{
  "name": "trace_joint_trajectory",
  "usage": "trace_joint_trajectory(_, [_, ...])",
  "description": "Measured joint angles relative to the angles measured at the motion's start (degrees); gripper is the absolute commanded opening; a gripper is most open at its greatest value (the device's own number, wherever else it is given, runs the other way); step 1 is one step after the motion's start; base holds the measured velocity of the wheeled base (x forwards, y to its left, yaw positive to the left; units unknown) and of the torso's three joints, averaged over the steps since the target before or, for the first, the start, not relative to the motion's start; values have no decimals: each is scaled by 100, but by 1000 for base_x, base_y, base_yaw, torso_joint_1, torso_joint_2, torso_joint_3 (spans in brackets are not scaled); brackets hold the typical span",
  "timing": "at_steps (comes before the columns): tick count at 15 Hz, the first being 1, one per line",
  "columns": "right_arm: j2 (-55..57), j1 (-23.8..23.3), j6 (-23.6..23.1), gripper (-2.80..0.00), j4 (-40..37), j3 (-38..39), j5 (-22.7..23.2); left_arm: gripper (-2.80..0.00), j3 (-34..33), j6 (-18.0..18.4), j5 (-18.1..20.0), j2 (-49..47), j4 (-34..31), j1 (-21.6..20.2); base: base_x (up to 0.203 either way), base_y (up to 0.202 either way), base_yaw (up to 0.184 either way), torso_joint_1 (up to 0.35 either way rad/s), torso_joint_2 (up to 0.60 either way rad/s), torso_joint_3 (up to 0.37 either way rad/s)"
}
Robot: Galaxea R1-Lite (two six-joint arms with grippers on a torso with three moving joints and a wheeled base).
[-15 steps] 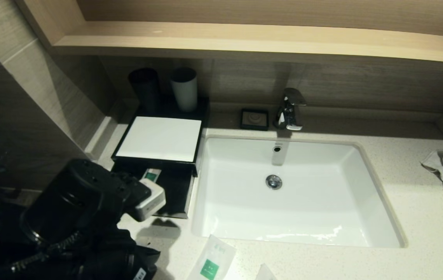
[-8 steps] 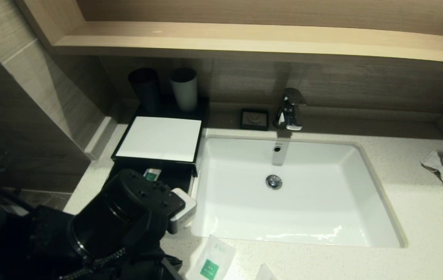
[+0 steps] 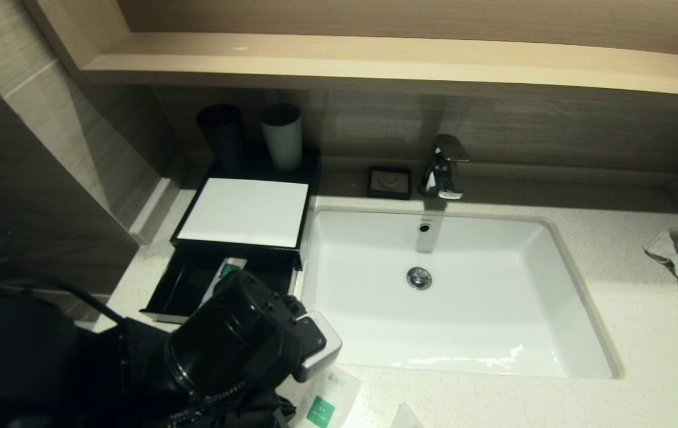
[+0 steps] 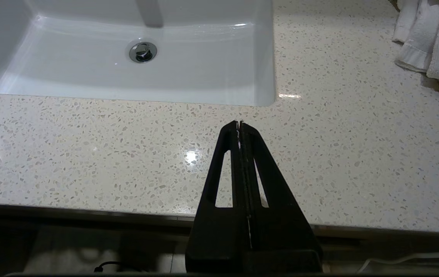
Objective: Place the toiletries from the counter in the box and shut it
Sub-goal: Pick up the bathroom toiletry
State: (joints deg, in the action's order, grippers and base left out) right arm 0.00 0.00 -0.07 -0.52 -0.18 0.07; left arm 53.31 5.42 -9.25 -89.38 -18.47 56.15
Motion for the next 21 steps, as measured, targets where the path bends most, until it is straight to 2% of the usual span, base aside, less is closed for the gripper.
trace_joint_trajectory(4, [0, 0, -2, -280, 0, 0, 2, -280, 33, 55, 42, -183, 211, 16, 0, 0, 0, 0, 0, 0])
trace_joint_trajectory(21, [0, 0, 0, -280, 0, 0, 0, -280, 0, 6, 33, -362, 318, 35, 0, 0, 0, 0, 0, 0])
